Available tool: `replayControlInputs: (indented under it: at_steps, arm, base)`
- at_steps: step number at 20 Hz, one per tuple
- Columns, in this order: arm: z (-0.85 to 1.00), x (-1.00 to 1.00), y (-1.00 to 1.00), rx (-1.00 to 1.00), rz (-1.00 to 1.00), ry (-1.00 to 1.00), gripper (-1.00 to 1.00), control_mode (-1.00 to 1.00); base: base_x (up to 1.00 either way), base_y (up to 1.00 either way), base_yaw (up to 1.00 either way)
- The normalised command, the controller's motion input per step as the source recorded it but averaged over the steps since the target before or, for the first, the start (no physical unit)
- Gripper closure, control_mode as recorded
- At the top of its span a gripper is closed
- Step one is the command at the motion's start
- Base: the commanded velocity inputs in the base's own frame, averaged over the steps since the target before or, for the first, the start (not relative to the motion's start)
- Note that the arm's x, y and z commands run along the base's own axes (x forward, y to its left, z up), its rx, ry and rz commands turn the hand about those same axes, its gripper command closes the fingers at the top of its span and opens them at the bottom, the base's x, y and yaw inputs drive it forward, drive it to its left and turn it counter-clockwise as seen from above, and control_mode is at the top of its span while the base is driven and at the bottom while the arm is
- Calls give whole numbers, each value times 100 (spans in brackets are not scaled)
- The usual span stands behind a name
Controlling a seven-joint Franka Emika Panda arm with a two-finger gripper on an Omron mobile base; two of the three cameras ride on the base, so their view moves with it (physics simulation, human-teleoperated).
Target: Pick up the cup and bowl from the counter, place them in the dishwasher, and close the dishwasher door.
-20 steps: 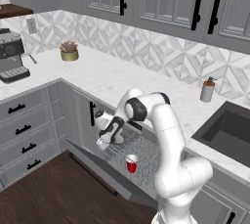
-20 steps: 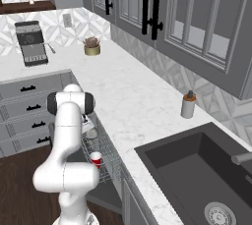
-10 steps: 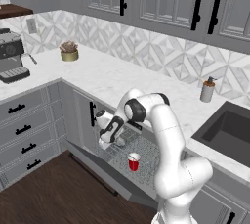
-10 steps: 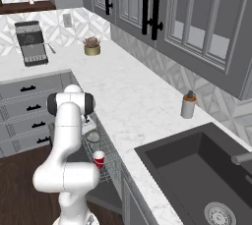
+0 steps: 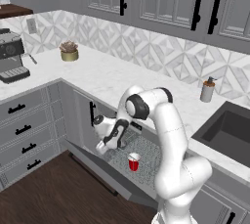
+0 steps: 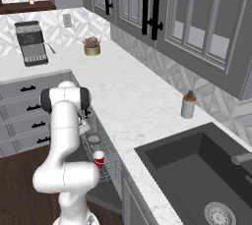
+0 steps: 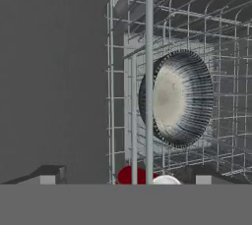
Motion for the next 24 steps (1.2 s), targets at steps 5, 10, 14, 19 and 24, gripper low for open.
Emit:
replayControlInputs:
  at_steps: [5,10,14,19,24]
  arm:
    - [-64,9,4,-2,6,2,-100,-100]
    - [-27,56,-51,-9,2,1,-100,-100]
    - [0,60,-67,-15,0,-2,-100,-100]
    - [78,-52,8,-6,0,-10,-100,-100]
    - [94,-100,87,-3,2,-2,-100,-100]
  base:
    - [0,0,0]
    - [0,0,0]
    - [0,0,0]
    - [0,0,0]
    - [0,0,0]
